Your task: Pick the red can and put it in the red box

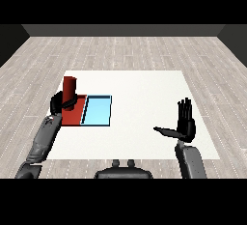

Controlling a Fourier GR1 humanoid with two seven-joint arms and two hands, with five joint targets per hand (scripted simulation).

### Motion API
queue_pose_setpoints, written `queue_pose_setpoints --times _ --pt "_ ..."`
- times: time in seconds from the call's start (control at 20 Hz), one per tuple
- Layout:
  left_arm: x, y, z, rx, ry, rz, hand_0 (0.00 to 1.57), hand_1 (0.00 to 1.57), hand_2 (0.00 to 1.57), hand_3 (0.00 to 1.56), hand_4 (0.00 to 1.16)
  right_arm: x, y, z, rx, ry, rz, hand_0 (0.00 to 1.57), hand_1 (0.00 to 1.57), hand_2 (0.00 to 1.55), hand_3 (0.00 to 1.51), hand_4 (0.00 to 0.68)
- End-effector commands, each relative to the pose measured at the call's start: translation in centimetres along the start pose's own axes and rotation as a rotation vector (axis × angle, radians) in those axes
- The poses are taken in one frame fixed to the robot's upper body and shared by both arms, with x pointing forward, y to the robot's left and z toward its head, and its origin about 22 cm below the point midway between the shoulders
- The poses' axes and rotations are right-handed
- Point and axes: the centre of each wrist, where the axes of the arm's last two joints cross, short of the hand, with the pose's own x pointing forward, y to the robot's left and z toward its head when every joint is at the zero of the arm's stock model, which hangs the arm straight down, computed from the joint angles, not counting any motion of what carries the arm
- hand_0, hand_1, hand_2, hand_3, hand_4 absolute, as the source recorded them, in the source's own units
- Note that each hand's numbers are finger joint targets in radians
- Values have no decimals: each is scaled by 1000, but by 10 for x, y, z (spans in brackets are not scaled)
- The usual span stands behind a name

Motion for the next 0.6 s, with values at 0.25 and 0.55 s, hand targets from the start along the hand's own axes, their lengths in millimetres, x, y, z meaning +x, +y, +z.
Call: queue_pose_setpoints --times 0.25,0.55 --pt "-60 18 -23 34 222 -154 1571 1571 1486 1402 1030 -25 10 -14 42 -19 34 0 0 0 0 0" --pt "-89 -15 -4 -7 324 -235 826 826 861 926 820 -37 24 -19 61 2 121 0 0 0 0 0"
